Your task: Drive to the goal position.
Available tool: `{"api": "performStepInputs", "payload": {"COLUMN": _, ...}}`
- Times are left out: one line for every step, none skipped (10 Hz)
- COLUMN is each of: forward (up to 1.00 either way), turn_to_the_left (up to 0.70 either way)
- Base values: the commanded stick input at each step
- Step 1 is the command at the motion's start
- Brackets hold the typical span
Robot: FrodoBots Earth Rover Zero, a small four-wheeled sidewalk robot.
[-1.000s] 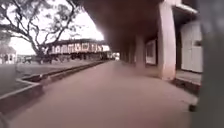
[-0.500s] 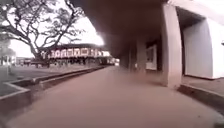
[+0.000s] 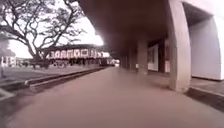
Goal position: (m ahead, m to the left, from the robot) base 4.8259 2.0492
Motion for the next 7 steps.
{"api": "performStepInputs", "payload": {"forward": 0.85, "turn_to_the_left": 0.0}}
{"api": "performStepInputs", "payload": {"forward": 0.85, "turn_to_the_left": 0.0}}
{"api": "performStepInputs", "payload": {"forward": 0.85, "turn_to_the_left": 0.0}}
{"api": "performStepInputs", "payload": {"forward": 0.85, "turn_to_the_left": 0.0}}
{"api": "performStepInputs", "payload": {"forward": 0.85, "turn_to_the_left": 0.0}}
{"api": "performStepInputs", "payload": {"forward": 0.85, "turn_to_the_left": 0.0}}
{"api": "performStepInputs", "payload": {"forward": 0.85, "turn_to_the_left": 0.0}}
